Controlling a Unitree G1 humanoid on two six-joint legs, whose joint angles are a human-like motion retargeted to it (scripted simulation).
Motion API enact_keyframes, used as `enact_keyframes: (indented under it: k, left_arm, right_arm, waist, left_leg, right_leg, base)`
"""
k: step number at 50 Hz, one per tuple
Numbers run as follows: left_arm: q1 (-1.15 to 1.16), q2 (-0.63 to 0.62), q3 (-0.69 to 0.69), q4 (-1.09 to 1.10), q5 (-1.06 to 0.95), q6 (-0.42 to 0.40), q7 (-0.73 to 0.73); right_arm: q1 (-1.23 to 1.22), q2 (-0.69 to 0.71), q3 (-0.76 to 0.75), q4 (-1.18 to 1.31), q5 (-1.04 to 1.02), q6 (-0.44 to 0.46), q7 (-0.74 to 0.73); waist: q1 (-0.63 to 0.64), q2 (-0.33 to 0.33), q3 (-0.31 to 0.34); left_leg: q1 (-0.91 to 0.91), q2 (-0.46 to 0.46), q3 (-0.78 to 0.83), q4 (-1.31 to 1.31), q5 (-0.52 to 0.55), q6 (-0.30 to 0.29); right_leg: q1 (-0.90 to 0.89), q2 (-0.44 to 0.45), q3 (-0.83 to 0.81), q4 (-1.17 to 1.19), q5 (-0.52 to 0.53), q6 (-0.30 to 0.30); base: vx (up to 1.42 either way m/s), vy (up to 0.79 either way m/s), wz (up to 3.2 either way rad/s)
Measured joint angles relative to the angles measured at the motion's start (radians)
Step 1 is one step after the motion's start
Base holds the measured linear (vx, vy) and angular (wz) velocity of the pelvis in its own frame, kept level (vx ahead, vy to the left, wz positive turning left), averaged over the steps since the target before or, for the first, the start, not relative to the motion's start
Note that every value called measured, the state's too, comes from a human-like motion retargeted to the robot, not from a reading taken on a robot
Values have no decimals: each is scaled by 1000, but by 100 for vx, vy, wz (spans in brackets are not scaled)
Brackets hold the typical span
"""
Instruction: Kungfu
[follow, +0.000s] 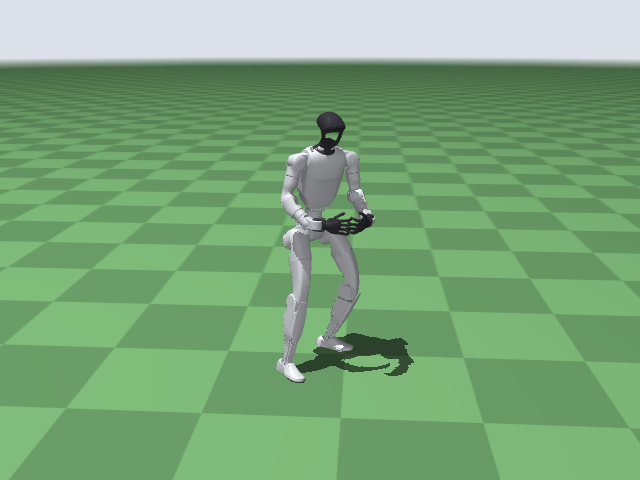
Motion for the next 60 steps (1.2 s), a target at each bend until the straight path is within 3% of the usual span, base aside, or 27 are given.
enact_keyframes:
  k: [3,6,8,12,15,19,23,27,31,37,42,49,52,55,56,57,58,60]
  left_arm:
    - [-6,109,67,54,119,2,-10]
    - [24,161,142,210,286,6,55]
    - [63,149,184,328,349,14,99]
    - [211,45,134,470,293,48,-19]
    - [325,-45,68,505,227,85,-78]
    - [435,-108,60,507,254,99,-93]
    - [464,-114,75,485,342,82,-109]
    - [426,-94,70,467,342,98,-125]
    - [381,-78,73,450,304,112,-103]
    - [295,-92,114,409,186,124,-32]
    - [209,-130,128,339,78,131,57]
    - [56,-242,156,265,7,59,43]
    - [46,-282,104,250,-50,75,-93]
    - [80,-321,51,238,-81,80,-201]
    - [91,-327,42,240,-98,78,-211]
    - [104,-334,30,243,-113,76,-215]
    - [118,-339,13,249,-127,75,-206]
    - [137,-354,-18,274,-147,56,-182]
  right_arm:
    - [-69,-101,19,-189,81,-35,-2]
    - [-190,-195,-24,-402,251,35,-31]
    - [-315,-244,-87,-512,386,98,-86]
    - [-620,-331,-259,-569,590,233,-197]
    - [-790,-374,-357,-544,777,340,-185]
    - [-955,-459,-402,-490,904,335,-177]
    - [-1026,-528,-383,-434,754,342,-177]
    - [-1003,-525,-375,-438,724,309,-226]
    - [-934,-491,-378,-453,818,265,-267]
    - [-795,-375,-375,-492,866,318,-251]
    - [-656,-122,-325,-510,868,432,-173]
    - [-397,329,-184,-357,1038,707,54]
    - [-300,411,-101,-244,1053,797,91]
    - [-186,451,-37,-174,1030,827,106]
    - [-158,452,-21,-164,1007,848,118]
    - [-134,449,-8,-157,984,869,131]
    - [-116,436,-2,-153,960,895,149]
    - [-91,400,9,-133,911,936,177]
  waist:
    - [-32,-42,-32]
    - [-85,-84,-71]
    - [-115,-78,-91]
    - [-161,3,-108]
    - [-184,47,-136]
    - [-212,83,-165]
    - [-209,118,-197]
    - [-197,125,-210]
    - [-197,101,-211]
    - [-212,60,-191]
    - [-212,31,-140]
    - [-143,-25,-7]
    - [-98,-39,27]
    - [-91,-59,62]
    - [-52,-49,68]
    - [-25,-33,77]
    - [-22,-7,94]
    - [-3,39,116]
  left_leg:
    - [98,-29,26,-84,25,33]
    - [216,-66,67,-224,74,61]
    - [286,-57,102,-334,120,76]
    - [335,4,66,-492,208,82]
    - [312,44,15,-556,254,73]
    - [259,86,-44,-595,289,82]
    - [220,109,-67,-604,293,107]
    - [206,110,-88,-591,287,114]
    - [248,75,-62,-616,292,110]
    - [299,23,0,-664,313,66]
    - [309,-10,27,-645,311,30]
    - [161,-18,69,-350,216,-16]
    - [54,-29,70,-172,109,13]
    - [-47,-52,45,13,7,32]
    - [-86,-15,53,71,-19,29]
    - [-129,16,44,133,-44,28]
    - [-181,34,2,202,-70,28]
    - [-250,51,-43,271,-85,30]
  right_leg:
    - [90,-26,-51,-66,120,41]
    - [140,-55,-143,-72,308,114]
    - [117,-43,-210,38,334,104]
    - [-20,41,-332,597,131,135]
    - [-132,68,-446,1010,-55,118]
    - [-269,141,-574,1382,-253,113]
    - [-409,235,-607,1534,-329,160]
    - [-465,266,-584,1490,-337,171]
    - [-434,240,-522,1370,-331,129]
    - [-348,229,-454,1193,-336,79]
    - [-270,299,-349,1001,-309,72]
    - [-143,326,-147,632,-270,-28]
    - [-134,306,-108,505,-282,-78]
    - [-106,284,-61,335,-261,-136]
    - [-134,347,-56,413,-367,-254]
    - [-168,374,-68,479,-435,-320]
    - [-214,331,-117,523,-424,-283]
    - [-277,345,-177,591,-455,-318]
  base:
    - [24,7,16]
    - [19,4,12]
    - [10,6,-20]
    - [8,-2,4]
    - [2,-17,31]
    - [-3,-21,20]
    - [1,-11,-5]
    - [0,-4,1]
    - [2,5,6]
    - [-1,1,-3]
    - [-10,9,-33]
    - [-22,18,-34]
    - [-13,1,6]
    - [-8,-9,47]
    - [-4,-15,-37]
    - [-4,-15,-41]
    - [-6,-8,22]
    - [-4,-1,41]
